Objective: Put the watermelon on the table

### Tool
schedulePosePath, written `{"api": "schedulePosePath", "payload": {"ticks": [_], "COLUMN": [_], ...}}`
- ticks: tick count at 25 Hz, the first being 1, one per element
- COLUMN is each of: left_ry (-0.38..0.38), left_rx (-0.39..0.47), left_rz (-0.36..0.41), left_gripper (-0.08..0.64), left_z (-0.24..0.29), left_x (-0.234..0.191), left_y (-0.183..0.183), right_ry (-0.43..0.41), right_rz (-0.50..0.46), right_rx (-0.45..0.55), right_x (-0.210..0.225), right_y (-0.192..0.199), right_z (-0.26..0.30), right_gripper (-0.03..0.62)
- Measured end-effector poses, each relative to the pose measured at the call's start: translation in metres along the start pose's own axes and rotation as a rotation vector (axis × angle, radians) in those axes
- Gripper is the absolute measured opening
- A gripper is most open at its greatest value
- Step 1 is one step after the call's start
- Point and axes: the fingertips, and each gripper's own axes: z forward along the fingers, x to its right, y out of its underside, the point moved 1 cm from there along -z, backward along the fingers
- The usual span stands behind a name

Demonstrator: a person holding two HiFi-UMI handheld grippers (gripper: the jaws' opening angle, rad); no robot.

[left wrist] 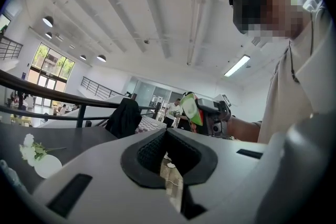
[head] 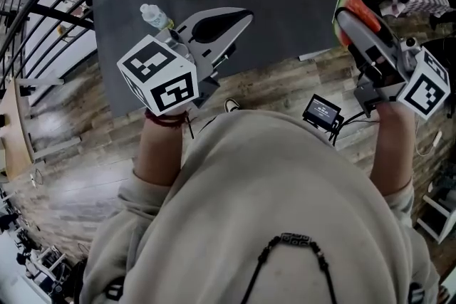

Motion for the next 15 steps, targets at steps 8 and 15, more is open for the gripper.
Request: {"api": "schedulePosePath", "payload": {"ticks": [8,15], "left_ry": [-0.021,-0.044], "left_rx": [0.022,0.036], "left_rz": [-0.014,-0.039], "left_gripper": [0.003,0.003], "left_z": [-0.027,-0.054], "left_x": [-0.019,-0.02], "left_y": [0.009,0.012], "right_ry": [-0.043,-0.087], "right_rz": [-0.011,-0.001], "right_rx": [-0.048,-0.097], "right_x": [-0.005,-0.023], "right_y": [0.006,0.01], "right_z": [0.043,0.071], "right_gripper": [0.199,0.199]}}
